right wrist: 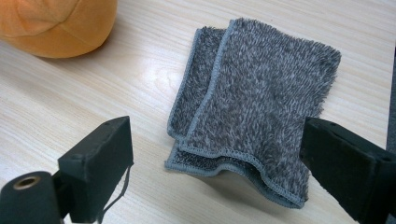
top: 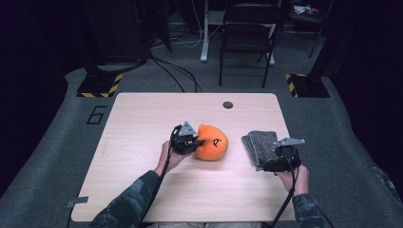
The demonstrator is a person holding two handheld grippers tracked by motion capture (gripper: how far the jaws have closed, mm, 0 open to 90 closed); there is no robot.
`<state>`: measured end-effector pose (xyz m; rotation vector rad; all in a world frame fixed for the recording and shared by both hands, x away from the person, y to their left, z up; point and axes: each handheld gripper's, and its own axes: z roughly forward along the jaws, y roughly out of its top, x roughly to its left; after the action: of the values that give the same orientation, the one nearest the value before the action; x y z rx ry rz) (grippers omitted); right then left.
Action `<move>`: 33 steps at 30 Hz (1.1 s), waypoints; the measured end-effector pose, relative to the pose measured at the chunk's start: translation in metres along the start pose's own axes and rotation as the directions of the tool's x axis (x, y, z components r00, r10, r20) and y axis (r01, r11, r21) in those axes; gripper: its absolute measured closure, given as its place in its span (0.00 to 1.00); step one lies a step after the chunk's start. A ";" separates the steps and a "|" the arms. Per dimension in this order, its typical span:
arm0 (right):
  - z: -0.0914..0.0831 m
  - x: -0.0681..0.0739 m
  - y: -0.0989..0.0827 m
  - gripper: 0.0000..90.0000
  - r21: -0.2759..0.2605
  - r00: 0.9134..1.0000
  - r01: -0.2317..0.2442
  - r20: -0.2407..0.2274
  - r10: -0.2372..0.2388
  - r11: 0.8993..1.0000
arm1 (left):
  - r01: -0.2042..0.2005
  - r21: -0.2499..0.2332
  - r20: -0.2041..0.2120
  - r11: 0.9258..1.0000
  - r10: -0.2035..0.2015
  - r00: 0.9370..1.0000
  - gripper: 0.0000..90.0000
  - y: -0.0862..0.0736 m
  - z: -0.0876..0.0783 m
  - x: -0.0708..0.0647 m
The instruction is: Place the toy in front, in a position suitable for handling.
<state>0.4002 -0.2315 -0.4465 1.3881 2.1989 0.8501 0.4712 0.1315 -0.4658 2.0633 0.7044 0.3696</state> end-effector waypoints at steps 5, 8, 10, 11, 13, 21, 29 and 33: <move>-0.001 0.000 0.000 0.10 -0.007 1.000 0.007 0.005 -0.007 1.000 | 0.011 -0.024 -0.008 1.000 -0.012 1.000 0.86 0.004 -0.004 -0.006; -0.001 0.001 0.000 0.10 -0.003 1.000 0.000 0.004 0.000 1.000 | 0.026 -0.053 -0.012 0.998 -0.027 1.000 0.86 0.008 -0.010 -0.009; -0.001 0.000 0.000 0.10 -0.001 1.000 0.001 0.005 -0.001 1.000 | 0.041 -0.067 -0.022 0.997 -0.043 0.999 0.86 0.011 -0.013 -0.010; 0.000 0.000 0.000 0.10 -0.001 1.000 -0.001 0.002 0.001 1.000 | 0.042 -0.063 -0.022 0.997 -0.043 0.999 0.86 0.013 -0.015 -0.010; 0.001 0.001 0.000 0.10 0.002 1.000 -0.013 0.008 0.013 1.000 | 0.054 -0.074 -0.037 0.996 -0.057 0.998 0.86 0.014 -0.017 -0.011; 0.002 0.003 0.001 0.10 0.003 1.000 -0.004 0.007 0.004 1.000 | 0.116 -0.084 -0.093 0.990 -0.123 0.988 0.85 0.016 -0.020 -0.013; 0.004 0.004 0.001 0.10 0.007 1.000 0.015 0.002 -0.015 1.000 | 0.175 -0.083 -0.111 0.981 -0.184 0.977 0.84 0.012 -0.014 -0.030; 0.006 0.005 0.001 0.10 0.012 1.000 0.018 0.002 -0.018 1.000 | 0.178 -0.053 -0.124 0.983 -0.183 0.975 0.82 0.003 -0.001 -0.038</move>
<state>0.4026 -0.2249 -0.4501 1.3725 2.2150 0.8308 0.4417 0.1077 -0.4630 1.9305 0.9464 0.4120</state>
